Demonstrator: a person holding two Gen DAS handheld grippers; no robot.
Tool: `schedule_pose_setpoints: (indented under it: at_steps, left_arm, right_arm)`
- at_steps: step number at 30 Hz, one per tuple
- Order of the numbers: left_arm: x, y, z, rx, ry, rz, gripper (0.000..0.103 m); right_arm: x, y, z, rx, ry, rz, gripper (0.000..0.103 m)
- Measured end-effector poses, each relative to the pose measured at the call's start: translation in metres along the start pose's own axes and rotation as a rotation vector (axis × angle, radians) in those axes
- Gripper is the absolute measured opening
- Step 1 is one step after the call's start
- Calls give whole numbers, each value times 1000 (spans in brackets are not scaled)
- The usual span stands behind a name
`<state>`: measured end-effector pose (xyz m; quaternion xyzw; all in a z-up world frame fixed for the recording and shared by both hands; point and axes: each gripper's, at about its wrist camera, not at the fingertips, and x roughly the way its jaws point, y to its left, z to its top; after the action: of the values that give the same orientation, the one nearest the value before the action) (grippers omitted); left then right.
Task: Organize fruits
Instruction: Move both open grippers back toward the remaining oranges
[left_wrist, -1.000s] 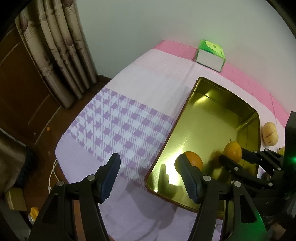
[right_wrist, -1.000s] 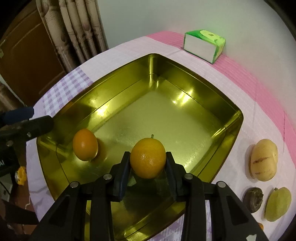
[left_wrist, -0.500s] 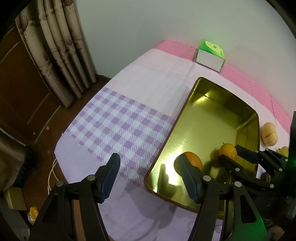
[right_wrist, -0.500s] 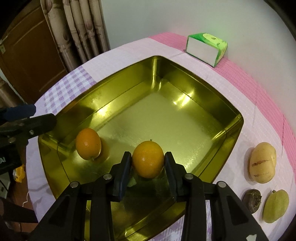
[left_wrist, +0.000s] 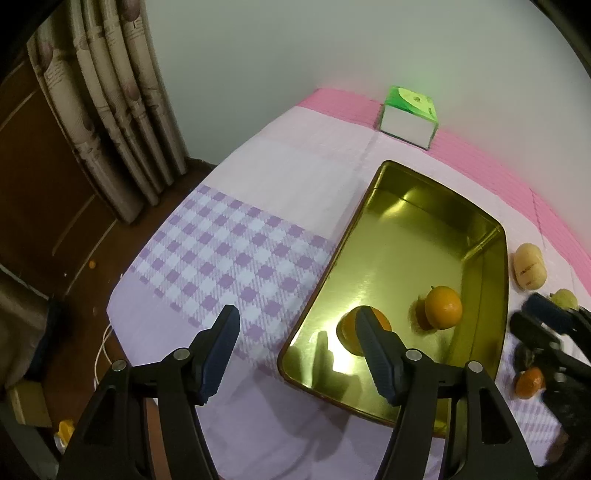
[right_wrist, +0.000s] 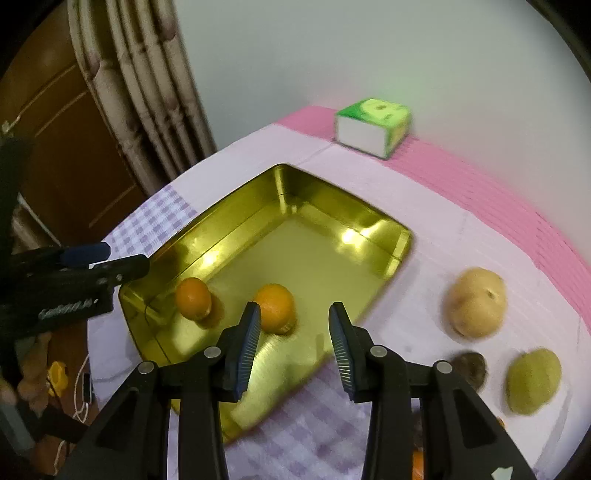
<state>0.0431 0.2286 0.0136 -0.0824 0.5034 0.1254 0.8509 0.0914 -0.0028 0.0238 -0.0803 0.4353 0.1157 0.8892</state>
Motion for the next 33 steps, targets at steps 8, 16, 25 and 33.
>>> schedule_pose_setpoints:
  at_steps: [8,16,25,33]
  left_arm:
    - [-3,-7,-2,29,-7,-5,66]
    - [-9,-22,-7,86,-23,-19,69]
    - [-21,-55,-18,207,-53,-79,70]
    - [-34,-95,-35,335,-63,-143,70]
  right_arm:
    - [-53,-70,-49,117,6,-108,36]
    - [-76,-123,-109,257,61,-175,36]
    - [-57,-122,-128,274,95,-130,36]
    - [-39,-122,-127,264,112,-127,37]
